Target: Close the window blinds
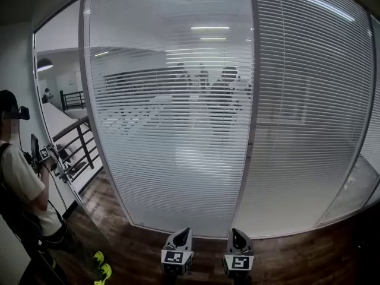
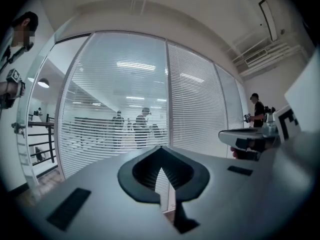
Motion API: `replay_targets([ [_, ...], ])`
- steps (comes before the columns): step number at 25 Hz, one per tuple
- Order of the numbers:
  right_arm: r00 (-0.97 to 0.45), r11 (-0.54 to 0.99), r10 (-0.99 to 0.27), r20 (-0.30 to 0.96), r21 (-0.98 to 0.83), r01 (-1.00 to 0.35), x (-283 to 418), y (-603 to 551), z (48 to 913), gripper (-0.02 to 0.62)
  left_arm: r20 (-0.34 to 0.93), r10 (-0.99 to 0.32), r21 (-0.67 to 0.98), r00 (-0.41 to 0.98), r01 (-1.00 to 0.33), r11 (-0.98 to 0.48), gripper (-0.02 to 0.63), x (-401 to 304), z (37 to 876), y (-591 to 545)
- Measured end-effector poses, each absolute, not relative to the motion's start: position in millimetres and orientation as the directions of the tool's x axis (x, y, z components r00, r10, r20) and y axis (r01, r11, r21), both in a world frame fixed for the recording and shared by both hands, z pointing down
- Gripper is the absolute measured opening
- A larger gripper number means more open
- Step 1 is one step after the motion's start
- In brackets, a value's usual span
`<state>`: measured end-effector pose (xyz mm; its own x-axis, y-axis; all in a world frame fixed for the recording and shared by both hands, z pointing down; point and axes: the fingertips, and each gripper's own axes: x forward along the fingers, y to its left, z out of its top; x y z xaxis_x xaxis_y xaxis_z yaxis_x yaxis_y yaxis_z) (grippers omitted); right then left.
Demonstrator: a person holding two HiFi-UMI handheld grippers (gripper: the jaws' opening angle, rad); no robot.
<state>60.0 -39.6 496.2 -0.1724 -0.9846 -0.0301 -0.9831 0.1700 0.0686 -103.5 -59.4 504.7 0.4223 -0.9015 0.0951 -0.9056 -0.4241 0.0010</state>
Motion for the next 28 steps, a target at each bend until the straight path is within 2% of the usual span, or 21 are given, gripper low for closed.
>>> replay_targets([
  [3, -0.201, 0.197, -0.978, -0.05, 0.075, -0.978, 61, -38, 482, 0.001, 0.099, -0.903, 0.005, 0.417, -0.908, -0.419, 0.0, -98, 495, -58],
  [8, -0.179, 0.178, -0.984, 0.01, -0.049, -0.983, 81, -32, 473, 0.0, 0.109, -0.92, 0.007, 0.377, -0.926, -0.378, 0.0, -99, 479, -50],
  [20, -0.216, 0.216, -0.976, 0.025, -0.021, -0.976, 122, -16, 469, 0.001, 0.106, -0.943, 0.034, 0.315, -0.949, -0.313, 0.0, -83, 466, -33],
  [28, -0.205, 0.205, -0.978, -0.023, 0.015, -0.979, 134, -15, 461, 0.002, 0.128, -0.941, 0.025, 0.315, -0.949, -0.314, 0.0, -73, 472, -27],
])
